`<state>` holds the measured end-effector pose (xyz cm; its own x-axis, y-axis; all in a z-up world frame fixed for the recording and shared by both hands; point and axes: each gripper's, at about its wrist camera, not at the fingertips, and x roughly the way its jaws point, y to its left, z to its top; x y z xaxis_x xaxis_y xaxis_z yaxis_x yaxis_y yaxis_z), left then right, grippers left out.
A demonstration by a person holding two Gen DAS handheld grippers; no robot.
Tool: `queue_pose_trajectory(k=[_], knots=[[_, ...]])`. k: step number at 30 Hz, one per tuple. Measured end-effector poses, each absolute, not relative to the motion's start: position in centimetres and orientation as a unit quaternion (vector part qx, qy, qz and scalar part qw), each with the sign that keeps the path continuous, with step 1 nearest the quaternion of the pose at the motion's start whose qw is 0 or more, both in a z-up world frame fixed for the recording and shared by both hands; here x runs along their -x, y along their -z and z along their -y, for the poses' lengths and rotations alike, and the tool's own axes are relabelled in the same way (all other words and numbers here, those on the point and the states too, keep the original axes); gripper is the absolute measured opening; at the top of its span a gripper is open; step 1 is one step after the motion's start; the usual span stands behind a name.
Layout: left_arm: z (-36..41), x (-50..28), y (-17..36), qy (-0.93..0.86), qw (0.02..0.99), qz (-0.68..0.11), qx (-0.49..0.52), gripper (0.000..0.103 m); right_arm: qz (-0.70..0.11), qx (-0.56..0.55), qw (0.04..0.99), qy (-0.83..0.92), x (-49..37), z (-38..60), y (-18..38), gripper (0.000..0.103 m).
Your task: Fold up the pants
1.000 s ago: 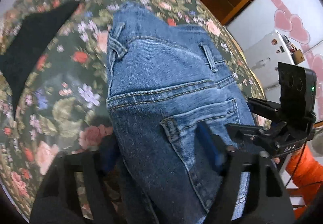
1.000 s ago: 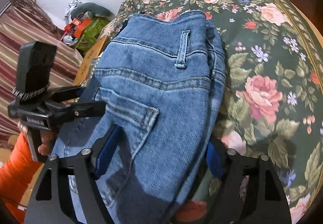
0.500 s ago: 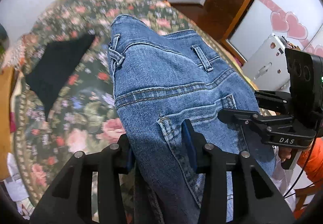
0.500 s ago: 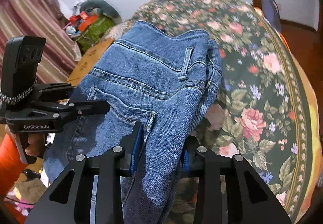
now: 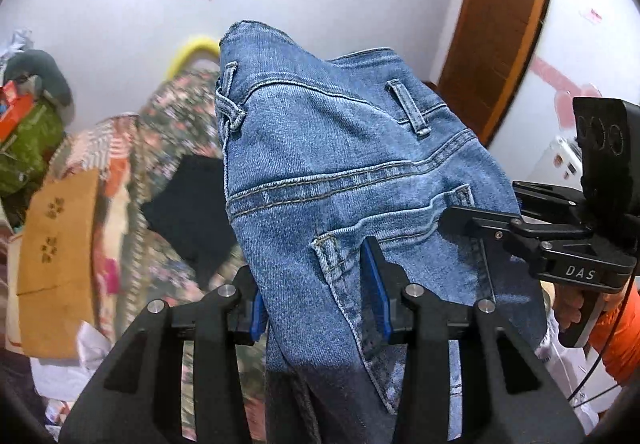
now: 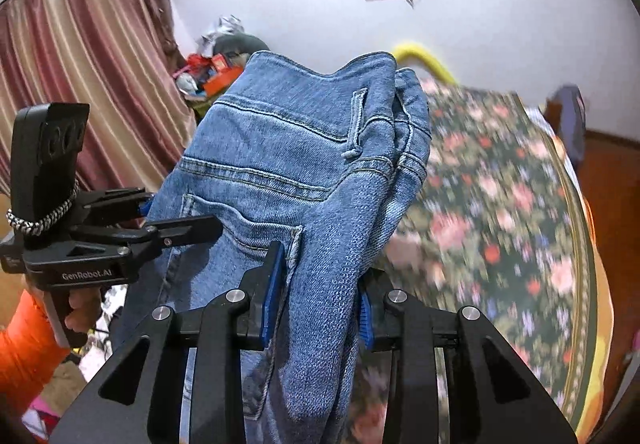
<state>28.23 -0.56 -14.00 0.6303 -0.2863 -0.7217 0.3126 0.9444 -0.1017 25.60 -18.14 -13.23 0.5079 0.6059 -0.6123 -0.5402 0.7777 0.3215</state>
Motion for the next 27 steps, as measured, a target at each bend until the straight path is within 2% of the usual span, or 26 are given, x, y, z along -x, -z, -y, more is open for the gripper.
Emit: queue_pose_trajectory(k=[6, 12, 22, 27], knots=[[-3.2, -32.5, 12.8, 0.137, 0.914, -0.381, -0.008, 0.041, -0.352, -0.035, 0.869, -0.345, -30.2, 13.7, 11.5, 0.029], [-6.5, -38.3, 15.4, 0.117, 0.916, -0.384, 0.005, 0.041, -0.367, -0.029, 0.863, -0.345, -36.1, 10.2, 13.2, 0.029], [-11.3, -47.7, 24.8, 0.097, 0.903, -0.419, 0.025, 0.041, -0.412, 0.005, 0.850, -0.328, -46.0, 5.3, 21.5, 0.028], [-12.3, -51.6, 31.5, 0.081, 0.885, -0.456, 0.040, 0.042, -0.465, 0.028, 0.827, -0.313, -50.2, 3.1, 27.0, 0.028]])
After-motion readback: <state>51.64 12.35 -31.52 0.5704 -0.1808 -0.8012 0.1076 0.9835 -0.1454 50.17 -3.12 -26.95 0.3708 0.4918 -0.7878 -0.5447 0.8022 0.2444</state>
